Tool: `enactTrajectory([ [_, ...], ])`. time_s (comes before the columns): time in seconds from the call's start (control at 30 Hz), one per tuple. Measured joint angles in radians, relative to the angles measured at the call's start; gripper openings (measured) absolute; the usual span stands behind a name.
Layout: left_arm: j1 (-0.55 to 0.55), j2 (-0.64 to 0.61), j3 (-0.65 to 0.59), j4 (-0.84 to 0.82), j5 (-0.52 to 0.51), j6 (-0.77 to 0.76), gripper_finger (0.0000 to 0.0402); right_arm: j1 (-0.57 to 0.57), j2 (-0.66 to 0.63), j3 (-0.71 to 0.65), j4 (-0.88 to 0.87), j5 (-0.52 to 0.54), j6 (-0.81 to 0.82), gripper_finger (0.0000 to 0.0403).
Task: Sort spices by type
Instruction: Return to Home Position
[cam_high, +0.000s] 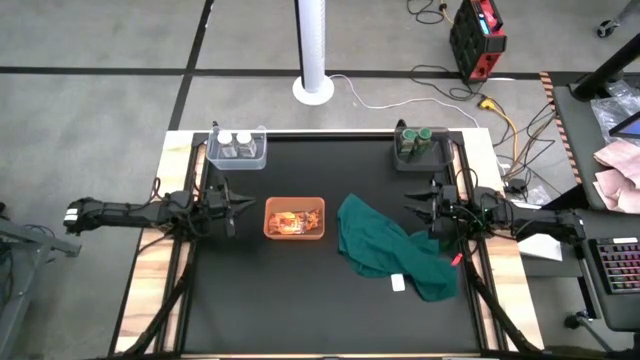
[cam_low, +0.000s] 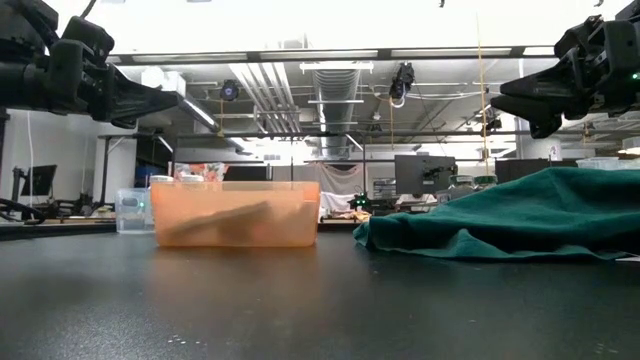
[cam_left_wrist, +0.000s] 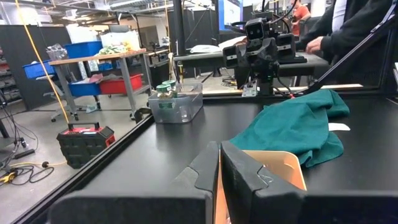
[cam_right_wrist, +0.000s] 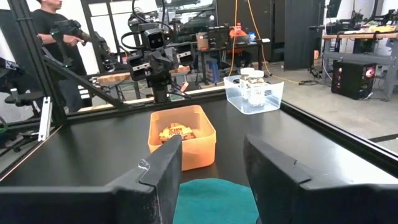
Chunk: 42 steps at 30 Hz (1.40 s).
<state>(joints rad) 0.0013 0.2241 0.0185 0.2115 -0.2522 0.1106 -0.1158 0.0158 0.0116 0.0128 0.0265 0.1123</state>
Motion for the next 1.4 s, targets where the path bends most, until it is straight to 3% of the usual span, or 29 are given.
enactTrajectory([
  [0.33,0.000,0.000,0.000,0.000,0.000,0.000,0.0002,0.000,0.000,0.000,0.000,0.000,0.000,0.0169],
  [1.07,0.000,0.006,0.000,0.000,0.000,0.000,0.0002,0.000,0.000,0.000,0.000,0.000,0.000,0.0128],
  [1.4,0.000,0.008,0.000,0.000,0.000,0.000,0.0002,0.000,0.000,0.000,0.000,0.000,0.000,0.0135],
])
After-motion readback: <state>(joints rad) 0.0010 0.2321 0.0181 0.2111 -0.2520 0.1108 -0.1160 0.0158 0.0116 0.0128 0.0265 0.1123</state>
